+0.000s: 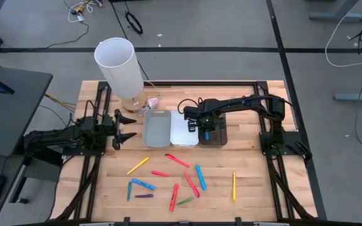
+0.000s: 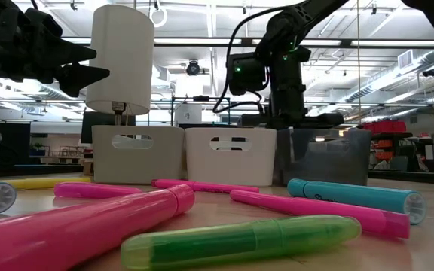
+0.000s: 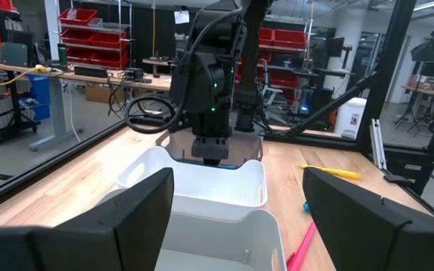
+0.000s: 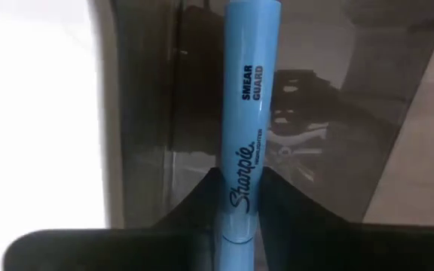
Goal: Pick & Place Markers
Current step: Put the top blue marker pen into the black bin, then put the right blue marker pen into the black bin
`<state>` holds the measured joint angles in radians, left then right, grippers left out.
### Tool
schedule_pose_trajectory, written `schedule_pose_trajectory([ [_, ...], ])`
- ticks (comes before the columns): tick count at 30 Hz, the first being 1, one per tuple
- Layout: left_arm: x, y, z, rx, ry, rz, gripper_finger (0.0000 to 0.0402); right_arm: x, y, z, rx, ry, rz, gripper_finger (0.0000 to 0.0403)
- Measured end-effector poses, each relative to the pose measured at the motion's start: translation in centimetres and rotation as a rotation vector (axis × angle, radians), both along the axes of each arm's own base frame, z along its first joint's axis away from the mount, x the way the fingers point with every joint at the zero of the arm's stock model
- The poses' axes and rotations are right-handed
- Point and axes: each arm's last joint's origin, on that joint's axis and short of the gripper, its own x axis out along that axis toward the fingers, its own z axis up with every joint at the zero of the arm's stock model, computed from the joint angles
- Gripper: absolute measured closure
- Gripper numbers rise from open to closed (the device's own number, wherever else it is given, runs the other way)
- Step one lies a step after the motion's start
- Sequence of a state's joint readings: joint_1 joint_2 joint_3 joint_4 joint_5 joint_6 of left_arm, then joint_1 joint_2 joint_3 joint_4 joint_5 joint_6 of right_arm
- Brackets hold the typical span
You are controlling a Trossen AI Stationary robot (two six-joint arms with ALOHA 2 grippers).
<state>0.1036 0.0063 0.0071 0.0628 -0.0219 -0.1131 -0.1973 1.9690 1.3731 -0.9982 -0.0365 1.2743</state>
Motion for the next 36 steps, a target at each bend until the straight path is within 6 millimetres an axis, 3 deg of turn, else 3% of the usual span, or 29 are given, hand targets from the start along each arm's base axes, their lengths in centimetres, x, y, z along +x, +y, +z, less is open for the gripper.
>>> schedule_pose_trajectory([
  [5, 0.0, 0.0, 0.0, 0.000, 0.000, 0.000, 0.0099, 0.0, 0.0, 0.0, -0.001, 0.000, 0.007, 0.0325],
  [14, 0.0, 0.0, 0.0, 0.000, -0.001, 0.000, 0.0099, 0.0, 0.0, 0.0, -0.010, 0.006, 0.003, 0.0221],
  [19, 0.0, 0.0, 0.0, 0.000, 0.000, 0.000, 0.0099, 0.0, 0.0, 0.0, -0.013, 0.006, 0.007, 0.0183],
  [29, 0.0, 0.0, 0.0, 0.000, -0.001, 0.000, 0.0099, 0.0, -0.1, 0.0, -0.021, 0.003, 0.010, 0.0178],
  [36, 0.0, 0.0, 0.0, 0.000, -0.001, 0.000, 0.0099, -0.6, 0.0, 1.4, -0.030, -0.004, -0.001, 0.0181],
])
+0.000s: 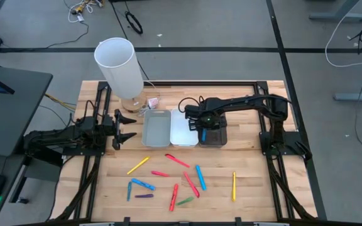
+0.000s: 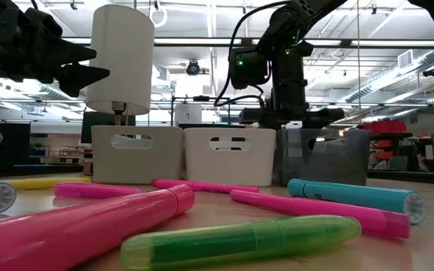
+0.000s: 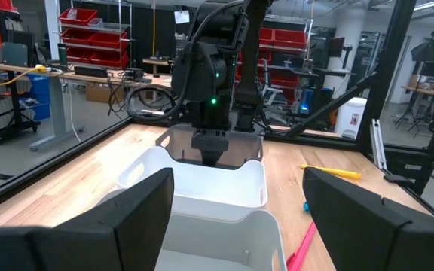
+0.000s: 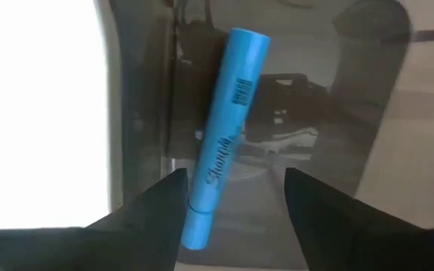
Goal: Pick & Place Markers
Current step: Put the right blue marker pen into the black bin
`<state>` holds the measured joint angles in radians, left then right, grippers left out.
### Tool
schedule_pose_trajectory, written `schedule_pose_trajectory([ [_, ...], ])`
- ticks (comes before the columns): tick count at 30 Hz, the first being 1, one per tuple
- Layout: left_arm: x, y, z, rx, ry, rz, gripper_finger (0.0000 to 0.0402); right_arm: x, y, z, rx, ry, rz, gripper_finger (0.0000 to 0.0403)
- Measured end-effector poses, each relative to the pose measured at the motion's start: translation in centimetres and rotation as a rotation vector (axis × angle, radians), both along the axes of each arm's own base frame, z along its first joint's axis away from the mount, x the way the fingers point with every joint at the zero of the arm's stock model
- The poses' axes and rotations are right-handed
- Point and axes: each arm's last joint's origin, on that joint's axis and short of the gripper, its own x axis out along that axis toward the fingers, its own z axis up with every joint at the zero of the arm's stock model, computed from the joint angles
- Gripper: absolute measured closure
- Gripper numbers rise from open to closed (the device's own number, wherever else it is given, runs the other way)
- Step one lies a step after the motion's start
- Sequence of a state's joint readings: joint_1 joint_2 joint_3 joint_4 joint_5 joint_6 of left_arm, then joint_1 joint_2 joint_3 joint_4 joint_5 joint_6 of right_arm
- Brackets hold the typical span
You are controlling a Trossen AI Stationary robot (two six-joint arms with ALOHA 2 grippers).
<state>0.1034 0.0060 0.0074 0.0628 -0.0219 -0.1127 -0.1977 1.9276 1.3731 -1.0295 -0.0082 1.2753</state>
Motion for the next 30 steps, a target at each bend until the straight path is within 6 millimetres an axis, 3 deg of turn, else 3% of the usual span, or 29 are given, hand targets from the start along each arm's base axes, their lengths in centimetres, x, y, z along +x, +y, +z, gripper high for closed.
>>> schedule_pose_trajectory([
  [19, 0.0, 0.0, 0.0, 0.000, 0.000, 0.000, 0.0099, -2.5, 0.8, 6.1, 0.018, -0.135, 0.007, 0.0182],
  [30, 0.0, 0.0, 0.0, 0.000, 0.000, 0.000, 0.0099, -4.0, 1.1, 10.3, 0.025, -0.085, 0.039, 0.0182],
])
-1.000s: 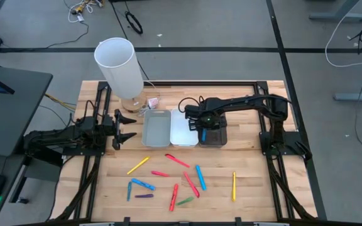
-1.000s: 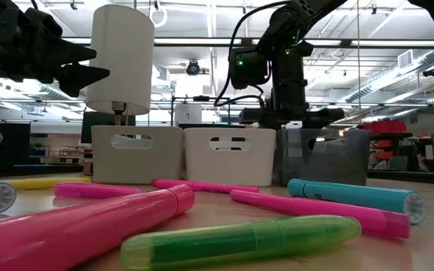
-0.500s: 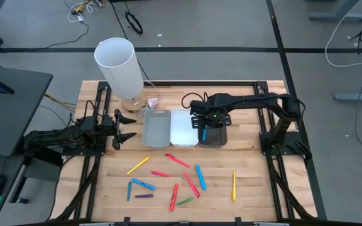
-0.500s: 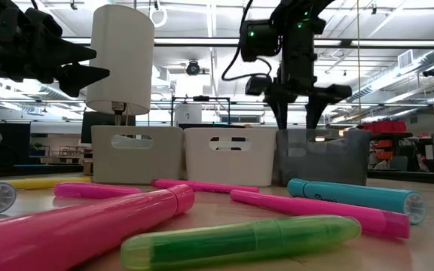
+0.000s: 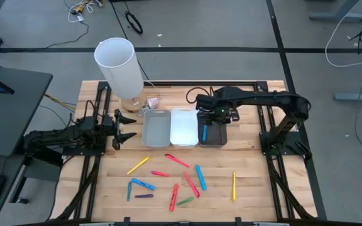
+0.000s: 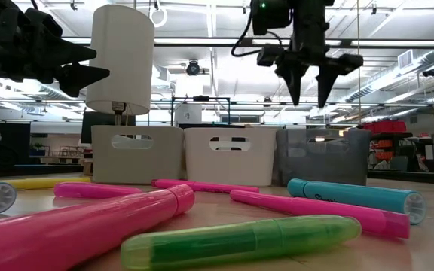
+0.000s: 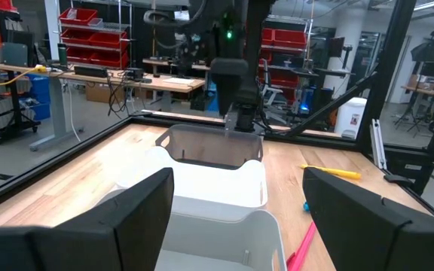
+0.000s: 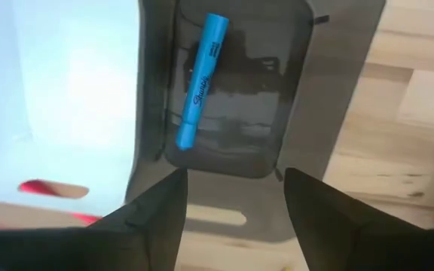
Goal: Pick & Place Markers
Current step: Put the right blue marker pen into the black bin
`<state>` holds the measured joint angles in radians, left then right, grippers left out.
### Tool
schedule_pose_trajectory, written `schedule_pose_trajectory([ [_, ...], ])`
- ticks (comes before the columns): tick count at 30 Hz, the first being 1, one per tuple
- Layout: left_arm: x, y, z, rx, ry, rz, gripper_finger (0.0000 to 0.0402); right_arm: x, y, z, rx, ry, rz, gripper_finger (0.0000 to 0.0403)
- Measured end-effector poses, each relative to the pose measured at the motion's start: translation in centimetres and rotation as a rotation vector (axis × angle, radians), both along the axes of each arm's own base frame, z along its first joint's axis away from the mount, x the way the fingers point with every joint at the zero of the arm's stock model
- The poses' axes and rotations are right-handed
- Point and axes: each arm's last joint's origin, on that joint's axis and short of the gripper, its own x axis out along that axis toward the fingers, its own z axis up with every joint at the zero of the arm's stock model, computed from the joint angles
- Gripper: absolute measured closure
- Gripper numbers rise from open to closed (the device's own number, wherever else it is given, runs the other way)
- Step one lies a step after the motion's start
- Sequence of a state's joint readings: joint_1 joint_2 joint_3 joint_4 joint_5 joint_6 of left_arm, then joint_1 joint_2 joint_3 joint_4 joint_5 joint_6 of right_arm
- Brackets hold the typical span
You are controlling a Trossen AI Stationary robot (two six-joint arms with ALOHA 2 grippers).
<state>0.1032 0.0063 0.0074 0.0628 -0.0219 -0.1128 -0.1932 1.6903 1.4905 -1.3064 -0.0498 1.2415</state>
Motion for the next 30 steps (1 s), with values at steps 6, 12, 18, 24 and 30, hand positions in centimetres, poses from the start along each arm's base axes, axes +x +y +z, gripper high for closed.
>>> schedule_pose_trajectory([
  [6, 0.0, 0.0, 0.0, 0.000, 0.000, 0.000, 0.0099, -0.2, 0.0, 2.5, -0.003, -0.017, 0.000, 0.0182],
  [12, 0.0, 0.0, 0.0, 0.000, 0.000, 0.000, 0.0099, -0.5, 0.1, 4.9, -0.005, -0.026, 0.000, 0.0182],
  [18, 0.0, 0.0, 0.0, 0.000, 0.000, 0.000, 0.0099, -0.8, 0.2, 6.0, -0.072, -0.023, 0.060, 0.0182],
  [24, 0.0, 0.0, 0.0, 0.000, 0.000, 0.000, 0.0099, -0.7, 0.2, 6.2, -0.085, -0.059, 0.145, 0.0182],
  [30, 0.0, 0.0, 0.0, 0.000, 0.000, 0.000, 0.0099, -0.2, 0.4, 6.2, -0.105, -0.099, 0.261, 0.0182],
])
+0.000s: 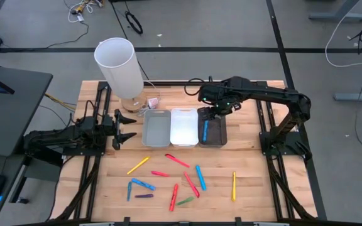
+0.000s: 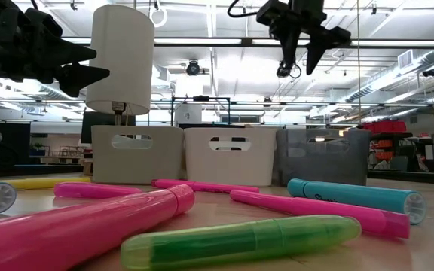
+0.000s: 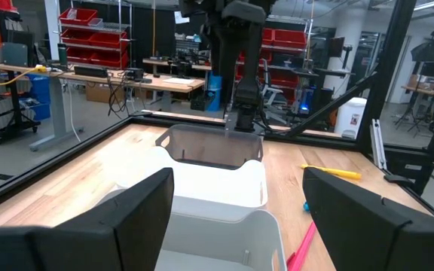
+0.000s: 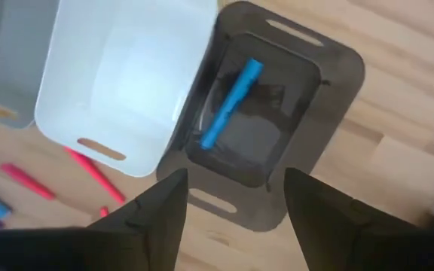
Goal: Pick & Place Markers
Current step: Put the right blue marker pen into the black bin
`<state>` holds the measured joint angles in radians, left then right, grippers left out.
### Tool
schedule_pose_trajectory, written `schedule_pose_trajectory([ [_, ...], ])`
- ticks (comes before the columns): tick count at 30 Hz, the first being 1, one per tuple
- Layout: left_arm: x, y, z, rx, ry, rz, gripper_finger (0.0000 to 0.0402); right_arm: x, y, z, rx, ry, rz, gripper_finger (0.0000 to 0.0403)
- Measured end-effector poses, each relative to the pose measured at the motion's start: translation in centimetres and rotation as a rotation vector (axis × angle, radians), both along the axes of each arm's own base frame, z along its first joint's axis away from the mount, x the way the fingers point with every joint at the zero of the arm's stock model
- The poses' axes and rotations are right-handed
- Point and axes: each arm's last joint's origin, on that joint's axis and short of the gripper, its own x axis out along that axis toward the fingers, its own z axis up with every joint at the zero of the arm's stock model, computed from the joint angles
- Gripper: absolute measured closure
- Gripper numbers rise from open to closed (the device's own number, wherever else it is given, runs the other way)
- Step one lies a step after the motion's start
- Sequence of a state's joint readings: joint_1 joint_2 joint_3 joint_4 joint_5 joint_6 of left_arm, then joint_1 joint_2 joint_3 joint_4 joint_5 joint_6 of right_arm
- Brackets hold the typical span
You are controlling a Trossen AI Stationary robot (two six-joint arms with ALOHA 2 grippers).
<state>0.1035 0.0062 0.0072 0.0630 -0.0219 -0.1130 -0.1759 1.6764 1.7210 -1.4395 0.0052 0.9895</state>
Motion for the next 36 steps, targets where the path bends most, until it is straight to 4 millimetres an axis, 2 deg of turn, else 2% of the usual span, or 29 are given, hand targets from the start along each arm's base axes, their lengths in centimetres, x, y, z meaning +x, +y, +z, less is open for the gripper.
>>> schedule_pose_trajectory([
  [10, 0.0, 0.0, 0.0, 0.000, 0.000, 0.000, 0.0099, 0.4, 3.3, 0.0, 0.057, -0.002, -0.093, 0.0182],
  [21, 0.0, 0.0, 0.0, 0.000, 0.000, 0.000, 0.0099, 0.4, 8.0, 0.0, 0.084, 0.003, -0.093, 0.0182],
  [36, 0.0, 0.0, 0.0, 0.000, 0.000, 0.000, 0.0099, -1.5, 15.0, -0.1, 0.103, 0.054, -0.059, 0.0182],
])
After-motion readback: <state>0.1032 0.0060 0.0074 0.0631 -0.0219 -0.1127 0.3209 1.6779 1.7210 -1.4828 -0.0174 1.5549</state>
